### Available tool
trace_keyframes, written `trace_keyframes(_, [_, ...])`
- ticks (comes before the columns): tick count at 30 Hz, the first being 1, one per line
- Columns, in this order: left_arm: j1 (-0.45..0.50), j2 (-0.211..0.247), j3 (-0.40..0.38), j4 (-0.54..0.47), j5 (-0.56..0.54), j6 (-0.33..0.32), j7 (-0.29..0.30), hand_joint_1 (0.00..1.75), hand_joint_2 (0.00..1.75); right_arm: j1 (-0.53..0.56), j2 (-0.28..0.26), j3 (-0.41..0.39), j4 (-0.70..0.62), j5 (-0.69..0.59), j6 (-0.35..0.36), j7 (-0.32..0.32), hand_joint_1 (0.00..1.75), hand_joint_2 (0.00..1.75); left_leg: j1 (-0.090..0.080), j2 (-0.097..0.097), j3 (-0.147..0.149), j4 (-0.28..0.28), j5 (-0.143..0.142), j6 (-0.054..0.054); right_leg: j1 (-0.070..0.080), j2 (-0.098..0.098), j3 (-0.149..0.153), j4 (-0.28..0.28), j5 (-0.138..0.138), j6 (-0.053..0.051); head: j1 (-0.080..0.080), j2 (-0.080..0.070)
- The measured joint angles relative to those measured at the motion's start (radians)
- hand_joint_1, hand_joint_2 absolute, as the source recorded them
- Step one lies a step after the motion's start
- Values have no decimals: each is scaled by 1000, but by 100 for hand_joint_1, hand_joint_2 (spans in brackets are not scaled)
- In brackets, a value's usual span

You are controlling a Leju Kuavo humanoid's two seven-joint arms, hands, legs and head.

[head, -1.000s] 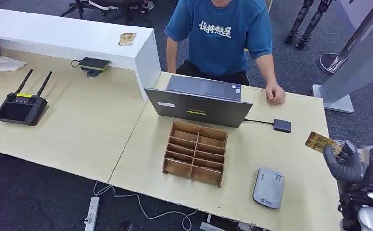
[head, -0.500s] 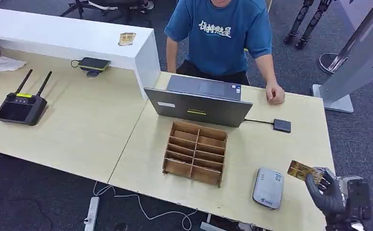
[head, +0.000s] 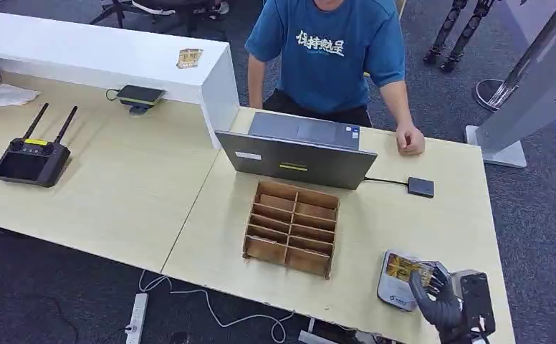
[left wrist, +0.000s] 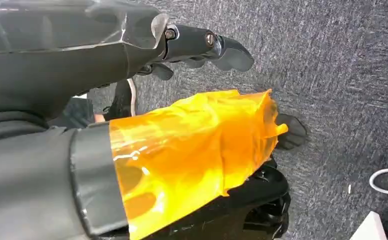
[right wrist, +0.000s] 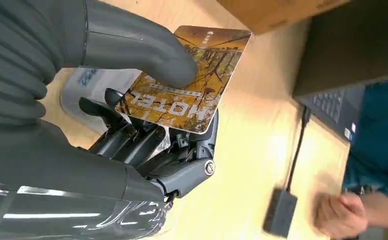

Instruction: Pass the card to the sensor for recognition and then transmit it.

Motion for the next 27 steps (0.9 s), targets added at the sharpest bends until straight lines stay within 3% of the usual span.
trace_keyframes(16, [0,0,0,0,-4,-1,-3,0,0,-28,8,42,50,78,-62,15,175,175,0,0,0,0,0,0,0,0,0,0,0,0,0,0])
trace_keyframes(27, [1,2,0,0,-6,-29,-4,0,0,-30,-32,-63,0,135,-63,34,175,175,0,0,0,0,0,0,0,0,0,0,0,0,0,0])
